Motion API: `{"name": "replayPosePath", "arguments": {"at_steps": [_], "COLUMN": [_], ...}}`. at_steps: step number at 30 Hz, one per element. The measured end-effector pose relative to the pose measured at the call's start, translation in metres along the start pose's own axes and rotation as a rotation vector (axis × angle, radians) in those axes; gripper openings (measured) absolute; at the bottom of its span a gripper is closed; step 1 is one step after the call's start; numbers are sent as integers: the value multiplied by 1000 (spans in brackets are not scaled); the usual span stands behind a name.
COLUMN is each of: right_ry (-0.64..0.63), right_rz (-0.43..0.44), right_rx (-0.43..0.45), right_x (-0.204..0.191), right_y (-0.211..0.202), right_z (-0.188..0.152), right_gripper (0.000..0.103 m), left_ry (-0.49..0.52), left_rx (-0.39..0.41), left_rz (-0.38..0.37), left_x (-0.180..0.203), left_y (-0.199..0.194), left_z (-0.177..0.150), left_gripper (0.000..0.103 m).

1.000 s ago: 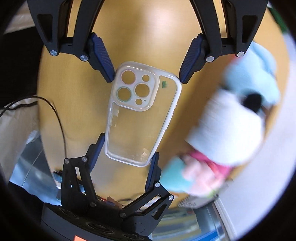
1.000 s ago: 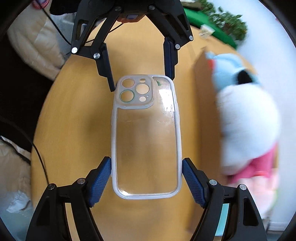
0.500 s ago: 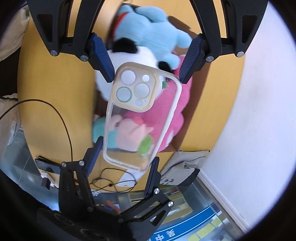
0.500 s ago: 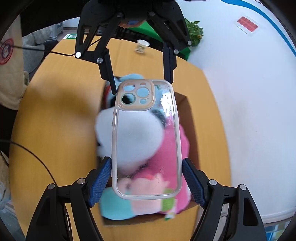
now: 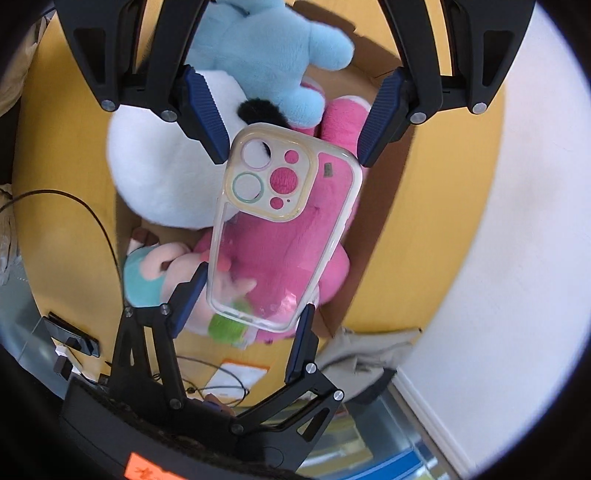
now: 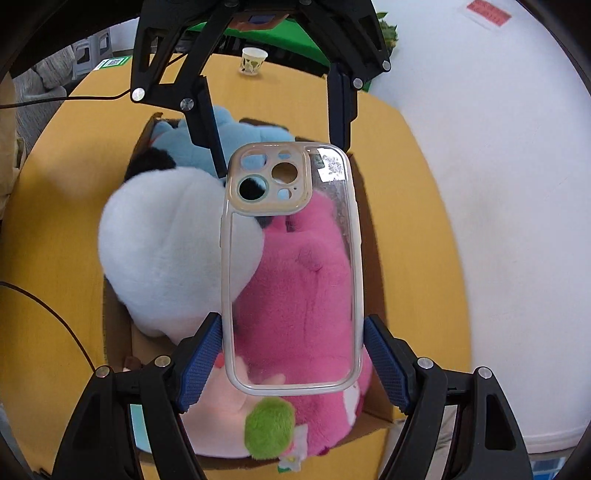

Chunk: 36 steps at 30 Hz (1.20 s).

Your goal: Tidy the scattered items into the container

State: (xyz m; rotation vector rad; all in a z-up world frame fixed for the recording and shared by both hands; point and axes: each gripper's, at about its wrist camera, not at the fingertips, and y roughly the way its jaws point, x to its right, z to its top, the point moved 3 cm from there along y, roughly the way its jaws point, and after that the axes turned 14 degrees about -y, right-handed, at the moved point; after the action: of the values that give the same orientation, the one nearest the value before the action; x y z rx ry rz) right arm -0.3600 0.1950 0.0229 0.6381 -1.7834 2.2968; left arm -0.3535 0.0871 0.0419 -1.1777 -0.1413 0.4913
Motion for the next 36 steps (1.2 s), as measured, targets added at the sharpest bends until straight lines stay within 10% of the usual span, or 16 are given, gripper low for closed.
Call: {"name": "replayPosePath", "arguments": {"at_steps": [7,15,22,28,32,36], "right_ry": [68,114,341,570,809,1029], "right_rz": [77,93,-171,-486,-526,-568], "right_rx": [-43,-79,63,181,250,142], "right_x": [11,-1,-15,-109,-166,-209], "right_y": [60,70,-2,-67,-76,-65], "right_z": [-13,-15,-21,-3,8,20], "right_gripper": [81,91,97,99,102,102], "left_ry": [-93,-202,-387,-642,-848,-959], "left_rx": [-19,108,247,409,525,571], "left_rz": [-35,-60,79,151,148,163], "left_x": [-16,-11,17,76,126,170], "left_y": [45,7,-48,-81,-94,-92], "left_z": [-3,-15,-71,-123,-151,-166], "left_gripper": [60,60,66,71,72,73]}}
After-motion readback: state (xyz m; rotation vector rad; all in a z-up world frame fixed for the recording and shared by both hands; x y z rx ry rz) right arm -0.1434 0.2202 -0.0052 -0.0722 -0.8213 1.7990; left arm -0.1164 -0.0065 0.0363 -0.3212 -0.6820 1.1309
